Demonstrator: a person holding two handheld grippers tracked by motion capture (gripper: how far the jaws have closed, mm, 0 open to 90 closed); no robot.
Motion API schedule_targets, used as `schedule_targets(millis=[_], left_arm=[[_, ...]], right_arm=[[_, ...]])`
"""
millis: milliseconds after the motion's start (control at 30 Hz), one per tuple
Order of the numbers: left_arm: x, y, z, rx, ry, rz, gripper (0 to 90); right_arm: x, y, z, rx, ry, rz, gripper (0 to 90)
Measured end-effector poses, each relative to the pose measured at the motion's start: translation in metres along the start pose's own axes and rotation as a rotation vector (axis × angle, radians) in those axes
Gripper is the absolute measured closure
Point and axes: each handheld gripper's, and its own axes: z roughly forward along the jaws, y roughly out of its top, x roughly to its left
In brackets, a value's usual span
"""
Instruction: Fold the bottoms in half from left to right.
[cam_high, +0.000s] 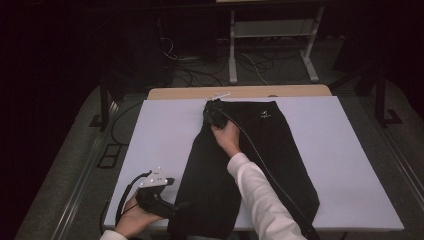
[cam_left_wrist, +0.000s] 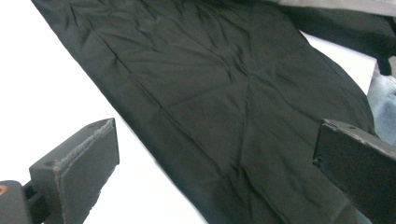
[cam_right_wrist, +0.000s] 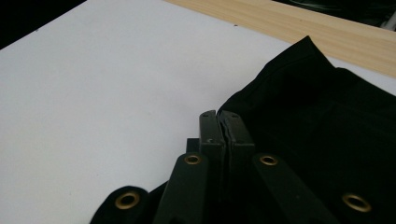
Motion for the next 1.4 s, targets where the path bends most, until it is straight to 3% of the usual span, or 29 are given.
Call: schedule_targets(millis=[100,567,733,800,867,967,1033,1067,1100,1133,1167,1233,1300,1400], left_arm=[[0.0,-0.002,0.0,0.022,-0.008,0.0,0.4],[0.0,-0.014,-0.009,0.072,-0.105,0.017,19.4],[0.002,-0.019,-0.011,0.103,-0.139,0.012,30.8],[0.001,-0.023,-0.012,0.111,-0.171,0.029,37.4],[0.001,-0.025,-0.011,0.099,-0.181,0.038,40.4],[0.005,-0.026,-0.009,0.082,-0.209,0.016,54.3],[0.007,-0.025,-0.006,0.081,-0.233,0.028,59.9],[0.005,-0.022,-0.003,0.097,-0.245,0.068,63.0],[0.005,-0.022,-0.003,0.097,-0.245,0.068,65.9],[0.004,-0.019,0.0,0.109,-0.243,0.105,69.6],[0.003,-0.018,0.001,0.113,-0.242,0.115,72.4],[0.003,-0.017,0.001,0.116,-0.231,0.12,76.5],[0.003,-0.016,0.002,0.122,-0.211,0.112,87.5],[0.002,-0.016,0.002,0.127,-0.2,0.119,88.8]], right_arm=[[0.0,0.0,-0.001,-0.001,-0.001,0.002,86.8],[0.001,0.001,-0.001,0.0,0.001,-0.006,86.8],[0.002,0.0,0.0,0.001,0.004,0.001,86.8],[0.002,0.0,0.0,-0.003,0.005,-0.002,86.8],[0.002,0.0,0.0,-0.006,0.004,-0.004,86.8],[0.003,0.001,-0.001,-0.008,0.006,-0.001,86.8],[0.003,0.001,-0.002,-0.011,0.005,-0.006,86.7],[0.003,0.002,-0.002,-0.015,0.007,-0.006,86.8],[0.003,0.002,-0.002,-0.015,0.007,-0.006,86.8],[0.003,0.002,-0.003,-0.017,0.007,-0.009,86.8],[0.003,0.002,-0.003,-0.017,0.007,-0.009,86.7],[0.003,0.002,-0.003,-0.017,0.008,-0.011,86.8],[0.003,0.003,-0.003,-0.014,0.008,-0.015,86.7],[0.003,0.003,-0.004,-0.013,0.011,-0.015,86.7]])
